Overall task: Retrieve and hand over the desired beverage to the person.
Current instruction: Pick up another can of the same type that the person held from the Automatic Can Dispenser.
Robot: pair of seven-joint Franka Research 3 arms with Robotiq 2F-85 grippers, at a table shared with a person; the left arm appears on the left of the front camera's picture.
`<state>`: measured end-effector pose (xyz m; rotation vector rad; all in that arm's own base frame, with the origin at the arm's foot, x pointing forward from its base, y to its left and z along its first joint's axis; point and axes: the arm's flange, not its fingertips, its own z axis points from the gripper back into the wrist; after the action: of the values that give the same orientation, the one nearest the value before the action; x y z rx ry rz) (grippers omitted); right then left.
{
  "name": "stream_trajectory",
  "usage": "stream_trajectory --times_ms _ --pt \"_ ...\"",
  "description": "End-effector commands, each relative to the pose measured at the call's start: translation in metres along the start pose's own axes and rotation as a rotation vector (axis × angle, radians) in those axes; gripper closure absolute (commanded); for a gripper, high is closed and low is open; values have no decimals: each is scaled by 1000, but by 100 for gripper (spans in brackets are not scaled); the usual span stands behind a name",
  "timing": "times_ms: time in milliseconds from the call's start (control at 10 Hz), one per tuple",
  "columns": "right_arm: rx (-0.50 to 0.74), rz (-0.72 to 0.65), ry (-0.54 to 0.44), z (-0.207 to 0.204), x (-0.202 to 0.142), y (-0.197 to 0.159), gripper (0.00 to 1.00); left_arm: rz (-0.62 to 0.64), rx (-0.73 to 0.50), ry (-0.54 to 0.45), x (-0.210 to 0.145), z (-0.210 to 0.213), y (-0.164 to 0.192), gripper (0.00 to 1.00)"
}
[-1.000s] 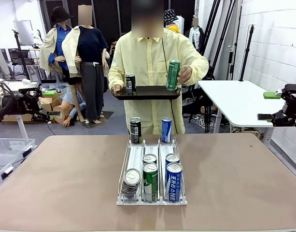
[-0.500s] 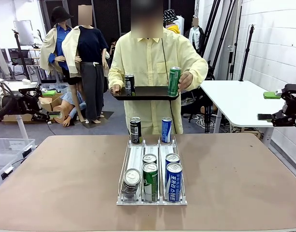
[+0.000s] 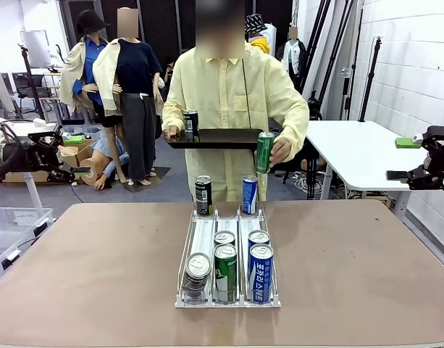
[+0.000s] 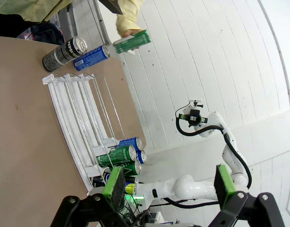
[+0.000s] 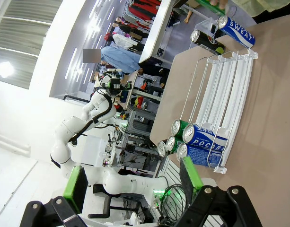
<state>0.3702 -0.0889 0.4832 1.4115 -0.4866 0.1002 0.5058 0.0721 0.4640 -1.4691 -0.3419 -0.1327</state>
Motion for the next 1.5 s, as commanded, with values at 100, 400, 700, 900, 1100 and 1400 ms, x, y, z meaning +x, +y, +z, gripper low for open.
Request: stream_trajectory --times_ms 100,400,700,900,1100,1400 --pt "11 -7 1 0 0 1 0 -1 10 -4 -1 0 -1 0" --pt "11 -7 1 0 0 1 0 -1 10 -4 -1 0 -1 0" --pt "11 -7 1 0 0 1 0 -1 10 -4 -1 0 -1 0" --pt "11 -7 1 0 0 1 0 -1 10 -4 -1 0 -1 0" --pt "11 -7 1 0 0 1 0 -1 10 -4 -1 0 -1 0" --pt "11 -7 1 0 0 1 0 -1 10 -4 -1 0 -1 0"
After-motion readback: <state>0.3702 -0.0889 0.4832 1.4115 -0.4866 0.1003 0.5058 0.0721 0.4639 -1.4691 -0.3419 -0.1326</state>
